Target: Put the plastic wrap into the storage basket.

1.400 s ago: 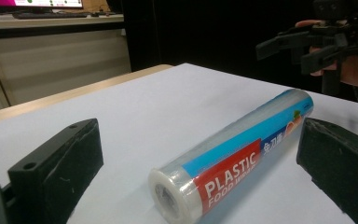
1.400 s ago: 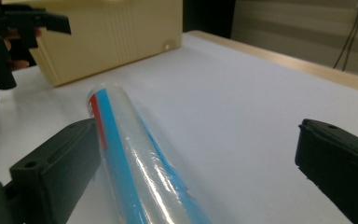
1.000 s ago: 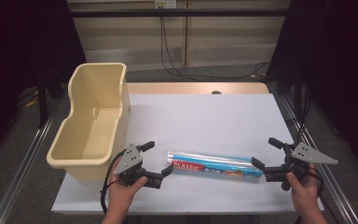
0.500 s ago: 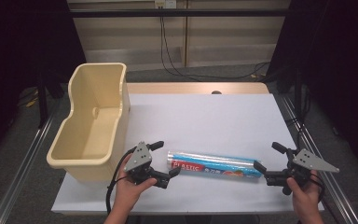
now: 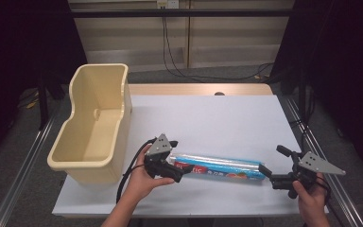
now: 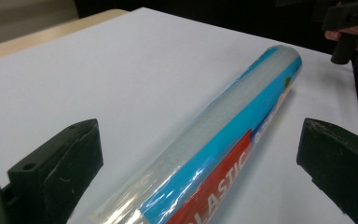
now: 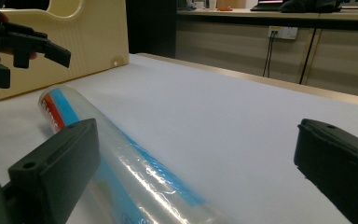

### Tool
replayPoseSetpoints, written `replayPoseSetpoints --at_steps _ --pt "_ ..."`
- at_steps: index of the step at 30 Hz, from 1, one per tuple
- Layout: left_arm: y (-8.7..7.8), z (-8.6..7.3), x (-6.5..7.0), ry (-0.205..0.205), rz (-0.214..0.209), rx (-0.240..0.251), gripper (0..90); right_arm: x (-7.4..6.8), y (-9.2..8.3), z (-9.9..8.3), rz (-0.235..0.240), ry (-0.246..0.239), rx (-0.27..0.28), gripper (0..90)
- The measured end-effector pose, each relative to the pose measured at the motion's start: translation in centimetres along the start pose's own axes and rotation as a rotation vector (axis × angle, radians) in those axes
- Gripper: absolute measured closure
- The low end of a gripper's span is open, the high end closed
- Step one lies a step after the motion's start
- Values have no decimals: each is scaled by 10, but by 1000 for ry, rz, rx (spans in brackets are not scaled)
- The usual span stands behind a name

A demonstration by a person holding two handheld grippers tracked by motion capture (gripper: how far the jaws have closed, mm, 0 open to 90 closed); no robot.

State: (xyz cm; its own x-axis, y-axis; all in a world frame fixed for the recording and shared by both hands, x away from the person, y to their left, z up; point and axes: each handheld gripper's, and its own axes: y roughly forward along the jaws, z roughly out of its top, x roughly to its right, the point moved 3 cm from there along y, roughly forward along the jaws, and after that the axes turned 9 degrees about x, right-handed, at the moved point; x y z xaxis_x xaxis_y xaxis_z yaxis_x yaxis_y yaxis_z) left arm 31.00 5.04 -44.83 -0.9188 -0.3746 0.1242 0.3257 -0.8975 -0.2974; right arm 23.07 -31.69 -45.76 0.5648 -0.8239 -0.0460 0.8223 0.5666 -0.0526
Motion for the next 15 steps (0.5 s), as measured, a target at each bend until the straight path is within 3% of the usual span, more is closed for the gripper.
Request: replayPoseSetpoints --at_steps 7,10,13,15 --pt "22 -1 -3 61 -21 -138 1 0 -1 1 12 1 -11 2" --pt "31 -3 -4 113 -59 -189 12 0 -1 1 15 -4 -14 2" --pt "39 -11 -7 132 -76 -270 27 -1 -1 1 30 -8 -22 3" --pt "44 -15 -5 147 -94 -290 33 -1 -1 0 32 -9 -22 5"
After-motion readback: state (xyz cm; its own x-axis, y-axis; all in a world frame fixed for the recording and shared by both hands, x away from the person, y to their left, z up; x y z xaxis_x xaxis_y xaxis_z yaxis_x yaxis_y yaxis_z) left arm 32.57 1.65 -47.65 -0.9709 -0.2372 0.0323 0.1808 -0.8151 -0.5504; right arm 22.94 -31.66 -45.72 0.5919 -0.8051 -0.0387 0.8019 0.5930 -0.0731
